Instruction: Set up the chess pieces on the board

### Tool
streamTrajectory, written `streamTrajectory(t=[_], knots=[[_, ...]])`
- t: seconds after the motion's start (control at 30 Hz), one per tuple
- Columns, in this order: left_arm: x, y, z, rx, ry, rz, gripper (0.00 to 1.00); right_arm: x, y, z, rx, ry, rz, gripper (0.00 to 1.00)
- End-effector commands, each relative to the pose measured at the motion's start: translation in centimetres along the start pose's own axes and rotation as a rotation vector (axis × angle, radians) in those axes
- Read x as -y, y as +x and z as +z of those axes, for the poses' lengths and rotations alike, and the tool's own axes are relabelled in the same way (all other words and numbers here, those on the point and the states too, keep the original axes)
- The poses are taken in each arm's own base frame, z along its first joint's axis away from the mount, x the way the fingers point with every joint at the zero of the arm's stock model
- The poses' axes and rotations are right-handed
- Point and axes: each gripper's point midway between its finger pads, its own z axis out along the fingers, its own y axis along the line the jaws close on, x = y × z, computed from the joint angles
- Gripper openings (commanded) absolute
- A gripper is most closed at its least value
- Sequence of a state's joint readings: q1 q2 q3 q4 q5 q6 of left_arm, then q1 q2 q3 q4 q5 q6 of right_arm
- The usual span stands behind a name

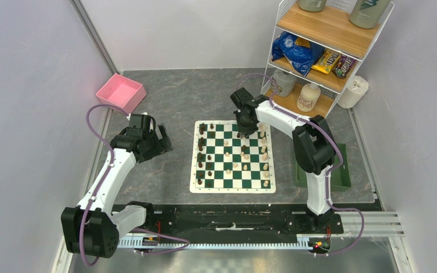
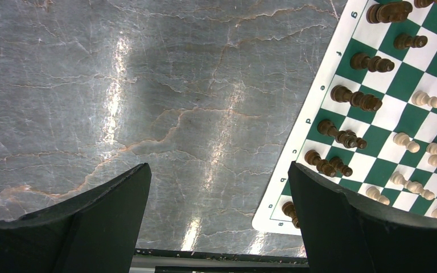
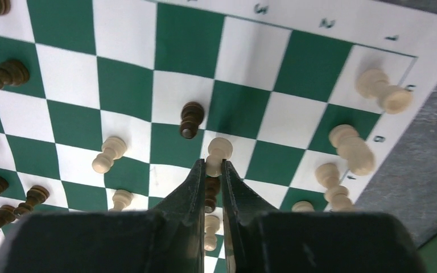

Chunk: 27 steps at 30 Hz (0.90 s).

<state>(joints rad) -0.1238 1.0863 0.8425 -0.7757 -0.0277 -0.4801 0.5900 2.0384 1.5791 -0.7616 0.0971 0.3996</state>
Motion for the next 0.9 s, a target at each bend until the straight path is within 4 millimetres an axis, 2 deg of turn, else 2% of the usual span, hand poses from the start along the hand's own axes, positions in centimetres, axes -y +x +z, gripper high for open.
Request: streamTrajectory(t=[0.0, 0.23, 0.43, 0.63, 0.87], knots=[[0.3, -1.5, -0.6, 0.041, 0.005, 0.015, 0.98, 2.1, -3.5, -3.2, 0.112, 0.006, 0.06, 0.16], [0.3, -1.5, -0.6, 0.039, 0.005, 0.015, 0.97, 3.8, -5.3, -2.0, 0.126, -0.015, 0.131, 0.16], [0.3, -1.5, -0.6, 0.043, 0.001, 0.015, 0.98, 4.5, -6.7, -0.5, 0.137, -0.03, 0.177, 0.16], [0.2, -1.5, -0.6, 0.04, -0.005, 0.015, 0.97, 4.9, -6.7, 0.7, 0.12, -0.028, 0.195, 0.16], [0.2, -1.5, -0.6, 0.04, -0.002, 0.015, 0.97, 5.7, -6.3, 1.1, 0.117, -0.006, 0.199, 0.16]])
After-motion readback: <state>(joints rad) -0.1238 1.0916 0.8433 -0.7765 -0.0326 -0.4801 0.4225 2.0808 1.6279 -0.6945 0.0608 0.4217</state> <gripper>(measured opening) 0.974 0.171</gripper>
